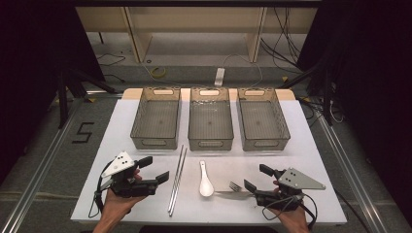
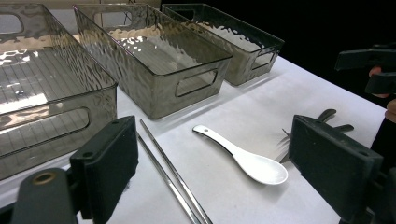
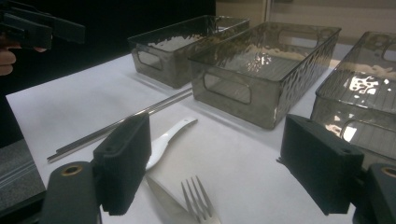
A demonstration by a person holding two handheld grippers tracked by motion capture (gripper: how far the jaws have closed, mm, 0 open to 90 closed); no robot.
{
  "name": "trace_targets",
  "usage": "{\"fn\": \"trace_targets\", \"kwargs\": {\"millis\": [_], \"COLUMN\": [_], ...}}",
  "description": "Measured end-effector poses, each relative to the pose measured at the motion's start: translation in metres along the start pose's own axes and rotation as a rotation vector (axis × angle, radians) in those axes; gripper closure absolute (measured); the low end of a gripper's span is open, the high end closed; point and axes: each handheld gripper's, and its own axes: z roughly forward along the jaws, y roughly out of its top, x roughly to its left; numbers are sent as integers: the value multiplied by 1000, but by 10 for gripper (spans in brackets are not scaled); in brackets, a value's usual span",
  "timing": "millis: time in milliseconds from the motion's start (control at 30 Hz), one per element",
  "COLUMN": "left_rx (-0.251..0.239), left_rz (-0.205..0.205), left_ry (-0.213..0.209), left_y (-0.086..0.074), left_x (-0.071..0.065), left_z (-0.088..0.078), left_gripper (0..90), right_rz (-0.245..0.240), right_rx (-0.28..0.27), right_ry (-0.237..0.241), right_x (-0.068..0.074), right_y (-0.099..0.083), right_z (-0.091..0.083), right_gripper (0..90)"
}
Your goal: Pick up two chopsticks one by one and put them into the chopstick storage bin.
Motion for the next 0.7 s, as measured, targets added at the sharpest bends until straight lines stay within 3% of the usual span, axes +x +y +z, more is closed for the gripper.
{"fn": "trace_targets", "kwargs": {"millis": [200,333,500,700], "left_rx": [12,57,174,333], "left_rz": [27,21,-20,-29], "left_ry": [25,49,102,153], "left_y": [0,0,4,11], "left_x": [-2,-1,1,-1], "left_z": [1,4,13,28], "left_gripper": [159,166,173,208], "right_rz": [1,-7,-7,-1], "right_rx": [4,15,23,36], "right_ry": [-4,-8,-10,-12], "right_x": [0,1,0,-1], "right_y": [0,0,0,0], "right_z": [0,1,1,2], "right_gripper": [256,255,255,255]}}
